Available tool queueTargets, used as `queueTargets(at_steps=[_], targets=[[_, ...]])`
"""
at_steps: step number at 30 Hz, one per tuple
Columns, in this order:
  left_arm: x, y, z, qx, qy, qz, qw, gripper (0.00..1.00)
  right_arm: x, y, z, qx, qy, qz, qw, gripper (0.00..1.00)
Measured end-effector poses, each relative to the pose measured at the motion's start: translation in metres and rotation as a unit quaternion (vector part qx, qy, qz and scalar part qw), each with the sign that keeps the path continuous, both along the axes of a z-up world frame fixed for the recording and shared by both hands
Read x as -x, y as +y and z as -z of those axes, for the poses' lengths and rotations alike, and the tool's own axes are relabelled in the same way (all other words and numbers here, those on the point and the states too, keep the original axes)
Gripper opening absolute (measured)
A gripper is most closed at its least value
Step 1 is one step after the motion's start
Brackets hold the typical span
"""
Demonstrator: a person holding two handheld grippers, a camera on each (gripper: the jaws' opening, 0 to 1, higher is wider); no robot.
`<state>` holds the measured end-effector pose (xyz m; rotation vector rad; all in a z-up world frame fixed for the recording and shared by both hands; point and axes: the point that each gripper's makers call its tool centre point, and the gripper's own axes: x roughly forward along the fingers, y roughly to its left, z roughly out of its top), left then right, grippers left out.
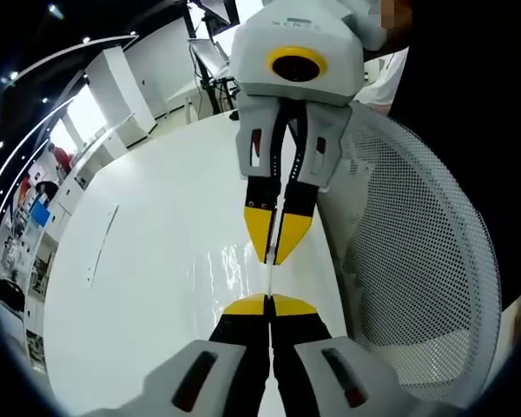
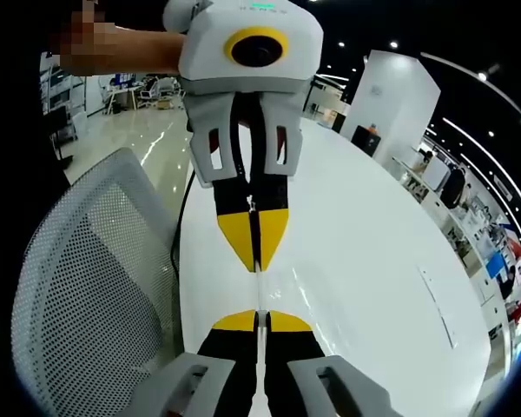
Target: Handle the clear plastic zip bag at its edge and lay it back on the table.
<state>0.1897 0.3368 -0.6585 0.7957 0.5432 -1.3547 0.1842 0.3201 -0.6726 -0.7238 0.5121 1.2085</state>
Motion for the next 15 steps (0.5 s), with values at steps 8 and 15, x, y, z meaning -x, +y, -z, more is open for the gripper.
queueTargets(at_steps=[8,15], targets=[[-0.0030,0.0039,-0.0009,0.002,0.002,-0.005,1.0000,0.00,-0.0022,-0.0040,0.0000,0.002,0.000,0.004,1.0000,0.00],[-0.0046,0.0069,-0.0017,0.003,0.006,-0.008,0.9999,0.00,-0.0031,-0.0077,-0.0002,0.001,0.000,0.008,1.0000,0.00]])
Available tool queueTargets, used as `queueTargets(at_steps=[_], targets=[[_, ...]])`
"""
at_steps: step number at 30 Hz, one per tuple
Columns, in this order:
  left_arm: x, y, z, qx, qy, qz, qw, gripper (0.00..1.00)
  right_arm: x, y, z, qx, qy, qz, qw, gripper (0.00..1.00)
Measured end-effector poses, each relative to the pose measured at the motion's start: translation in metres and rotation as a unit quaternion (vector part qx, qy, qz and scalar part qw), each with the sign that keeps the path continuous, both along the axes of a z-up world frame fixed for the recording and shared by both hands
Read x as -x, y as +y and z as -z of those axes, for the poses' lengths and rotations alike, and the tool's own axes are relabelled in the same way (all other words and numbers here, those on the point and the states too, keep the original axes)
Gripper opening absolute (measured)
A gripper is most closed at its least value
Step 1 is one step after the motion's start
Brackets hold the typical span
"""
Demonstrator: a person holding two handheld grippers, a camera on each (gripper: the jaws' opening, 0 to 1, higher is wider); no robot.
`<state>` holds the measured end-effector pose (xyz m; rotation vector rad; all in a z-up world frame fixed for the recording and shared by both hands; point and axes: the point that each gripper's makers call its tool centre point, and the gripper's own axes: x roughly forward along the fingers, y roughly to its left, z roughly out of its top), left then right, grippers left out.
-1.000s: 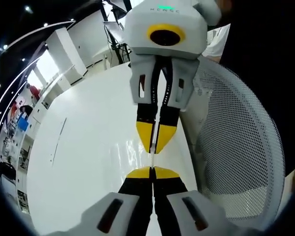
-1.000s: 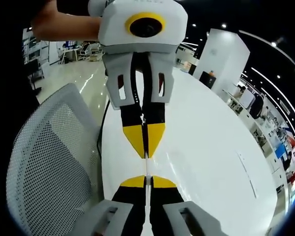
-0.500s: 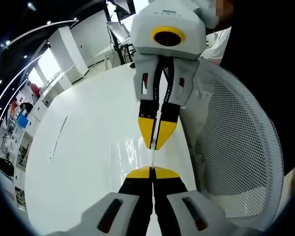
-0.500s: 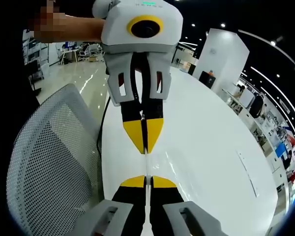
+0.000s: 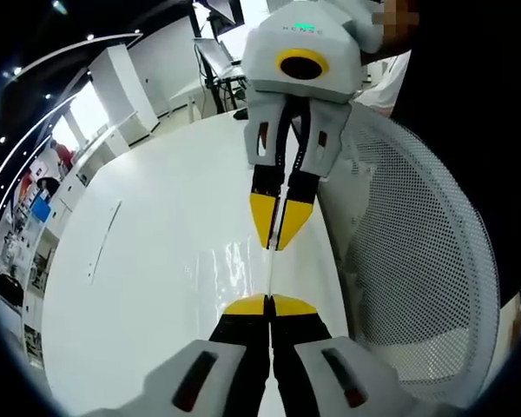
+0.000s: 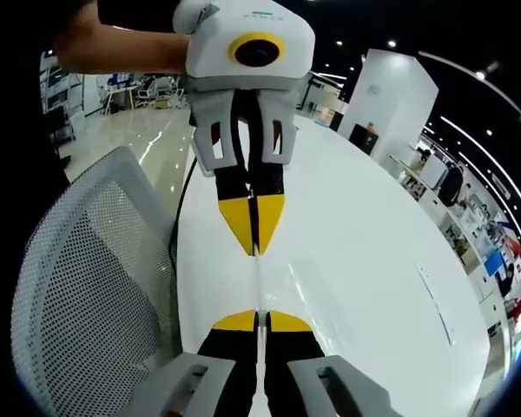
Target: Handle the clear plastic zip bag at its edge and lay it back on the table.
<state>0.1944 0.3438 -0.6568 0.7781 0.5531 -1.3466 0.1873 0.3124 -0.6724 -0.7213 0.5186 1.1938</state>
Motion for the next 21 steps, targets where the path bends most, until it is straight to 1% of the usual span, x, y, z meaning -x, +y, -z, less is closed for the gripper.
queueTargets(at_steps=[21], targets=[[-0.0040,0.0075,-0.0011,-0.002,0.001,-0.004,1.0000,0.00,-0.0025,-0.0068,0.0003,0.001,0.000,0.006,1.0000,0.00]])
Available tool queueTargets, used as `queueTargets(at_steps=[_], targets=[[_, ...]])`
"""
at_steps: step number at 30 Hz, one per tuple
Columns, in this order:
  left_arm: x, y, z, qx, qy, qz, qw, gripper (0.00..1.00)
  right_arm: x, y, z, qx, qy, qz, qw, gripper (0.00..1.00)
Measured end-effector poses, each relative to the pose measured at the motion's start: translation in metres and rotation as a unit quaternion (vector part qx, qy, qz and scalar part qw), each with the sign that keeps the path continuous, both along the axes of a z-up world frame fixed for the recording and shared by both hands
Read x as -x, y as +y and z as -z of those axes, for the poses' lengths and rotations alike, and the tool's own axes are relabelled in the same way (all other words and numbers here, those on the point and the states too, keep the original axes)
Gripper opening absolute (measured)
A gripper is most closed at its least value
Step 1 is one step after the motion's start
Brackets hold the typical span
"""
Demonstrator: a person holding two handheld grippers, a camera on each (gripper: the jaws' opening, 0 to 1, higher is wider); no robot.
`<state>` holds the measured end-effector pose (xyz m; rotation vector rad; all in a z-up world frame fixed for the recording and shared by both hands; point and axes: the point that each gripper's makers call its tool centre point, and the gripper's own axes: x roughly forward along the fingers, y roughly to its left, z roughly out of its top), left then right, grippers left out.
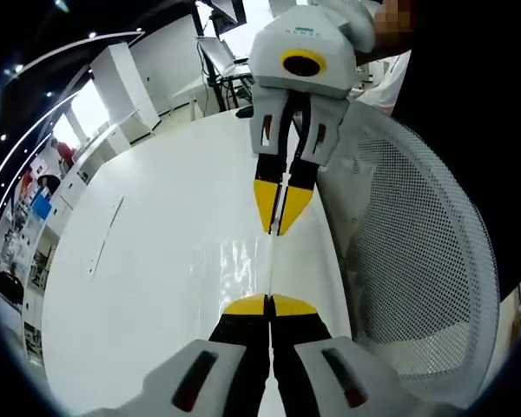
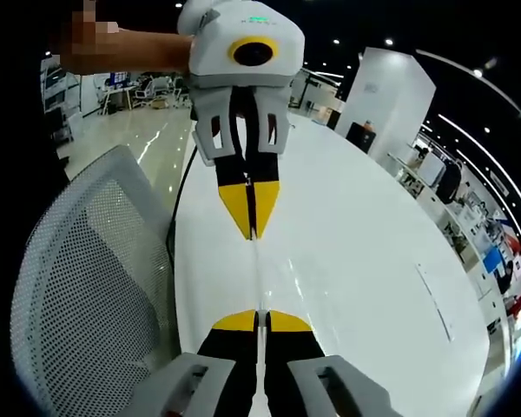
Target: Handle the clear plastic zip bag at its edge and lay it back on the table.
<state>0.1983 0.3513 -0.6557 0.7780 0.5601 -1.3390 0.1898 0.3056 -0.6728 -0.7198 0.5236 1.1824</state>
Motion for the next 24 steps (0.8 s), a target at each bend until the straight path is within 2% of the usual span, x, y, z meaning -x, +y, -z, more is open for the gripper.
queueTargets(at_steps=[24], targets=[[-0.0022,0.0073,0.0002,-0.002,0.004,-0.007,1.0000,0.00,-0.0002,-0.0029,0.0007,-0.003,0.002,0.005,1.0000,0.00]])
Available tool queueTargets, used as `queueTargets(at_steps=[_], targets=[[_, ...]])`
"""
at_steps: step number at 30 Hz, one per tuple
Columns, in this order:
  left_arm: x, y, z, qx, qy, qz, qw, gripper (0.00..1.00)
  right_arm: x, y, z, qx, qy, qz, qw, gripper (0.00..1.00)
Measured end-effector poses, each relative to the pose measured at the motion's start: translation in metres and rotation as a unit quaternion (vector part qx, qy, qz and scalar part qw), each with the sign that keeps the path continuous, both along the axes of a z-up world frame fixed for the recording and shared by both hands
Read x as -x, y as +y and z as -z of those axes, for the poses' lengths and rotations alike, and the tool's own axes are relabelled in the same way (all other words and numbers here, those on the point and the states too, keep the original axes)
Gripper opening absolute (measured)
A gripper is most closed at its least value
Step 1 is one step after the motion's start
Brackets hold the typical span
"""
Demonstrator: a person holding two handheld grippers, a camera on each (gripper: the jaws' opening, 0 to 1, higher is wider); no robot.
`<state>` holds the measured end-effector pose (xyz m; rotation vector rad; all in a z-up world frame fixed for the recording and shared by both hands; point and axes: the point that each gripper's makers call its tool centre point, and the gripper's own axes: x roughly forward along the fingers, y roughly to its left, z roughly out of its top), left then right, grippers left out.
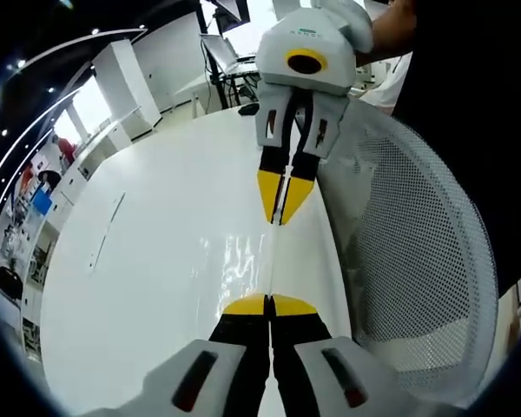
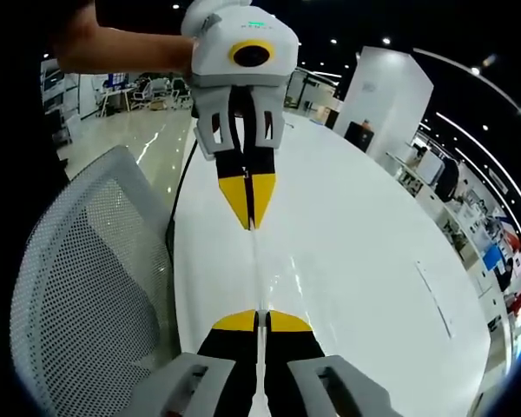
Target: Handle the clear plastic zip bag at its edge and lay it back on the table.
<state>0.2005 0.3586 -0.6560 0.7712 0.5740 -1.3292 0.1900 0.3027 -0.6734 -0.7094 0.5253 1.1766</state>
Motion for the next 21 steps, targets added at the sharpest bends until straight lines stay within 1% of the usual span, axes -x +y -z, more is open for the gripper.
queueTargets(at_steps=[21], targets=[[-0.0011,0.0077,-0.0005,-0.006,0.004,-0.003,1.0000,0.00,-0.0009,-0.0051,0.0021,0.001,0.001,0.003,1.0000,0.00]])
